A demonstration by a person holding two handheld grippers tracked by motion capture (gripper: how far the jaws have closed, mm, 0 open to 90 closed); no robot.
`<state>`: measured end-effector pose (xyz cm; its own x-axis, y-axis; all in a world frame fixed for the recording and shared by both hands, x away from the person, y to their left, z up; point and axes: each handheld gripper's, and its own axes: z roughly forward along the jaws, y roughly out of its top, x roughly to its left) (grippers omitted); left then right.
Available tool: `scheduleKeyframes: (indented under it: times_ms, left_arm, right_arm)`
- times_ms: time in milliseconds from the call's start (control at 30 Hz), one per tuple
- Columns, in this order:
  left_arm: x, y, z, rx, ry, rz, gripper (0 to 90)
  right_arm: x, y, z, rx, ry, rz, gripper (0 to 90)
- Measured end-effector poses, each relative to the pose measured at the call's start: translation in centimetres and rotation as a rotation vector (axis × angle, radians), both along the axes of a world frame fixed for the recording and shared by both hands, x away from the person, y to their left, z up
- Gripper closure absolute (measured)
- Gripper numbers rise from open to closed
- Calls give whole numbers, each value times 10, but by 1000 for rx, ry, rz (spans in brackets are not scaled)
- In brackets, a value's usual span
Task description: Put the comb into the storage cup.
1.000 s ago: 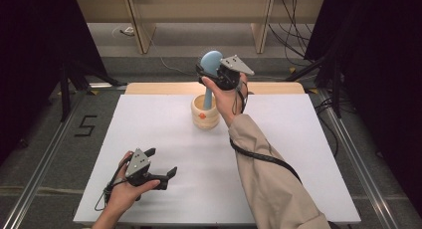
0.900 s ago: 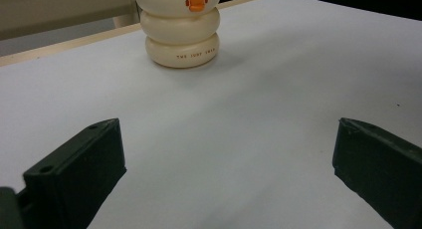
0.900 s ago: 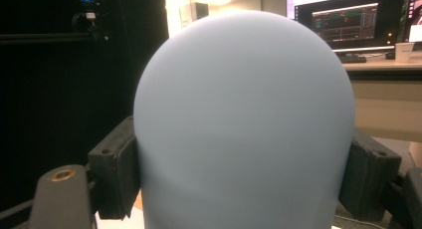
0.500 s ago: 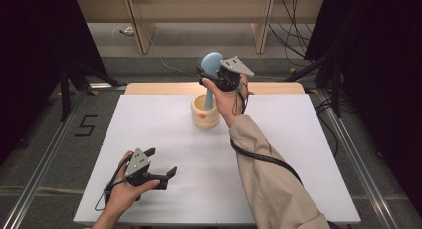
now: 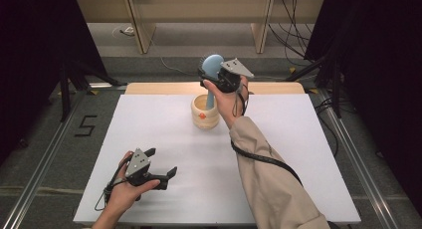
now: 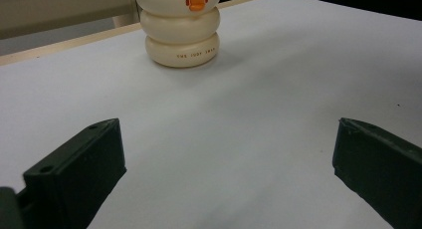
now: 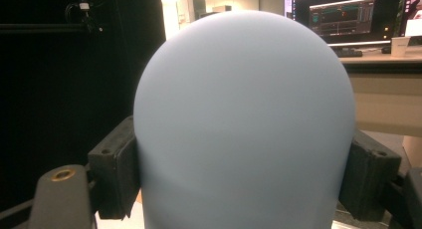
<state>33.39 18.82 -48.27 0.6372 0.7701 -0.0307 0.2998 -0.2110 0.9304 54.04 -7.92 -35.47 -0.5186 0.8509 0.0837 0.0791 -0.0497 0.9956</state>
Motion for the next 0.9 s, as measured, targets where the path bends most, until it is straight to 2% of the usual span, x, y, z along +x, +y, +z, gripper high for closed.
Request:
scheduleKeyframes:
  times_ms: [900]
  left_arm:
    - [0, 0, 0, 0, 5, 1, 0]
  right_arm:
    - [2, 0, -12, 2, 22, -7, 205]
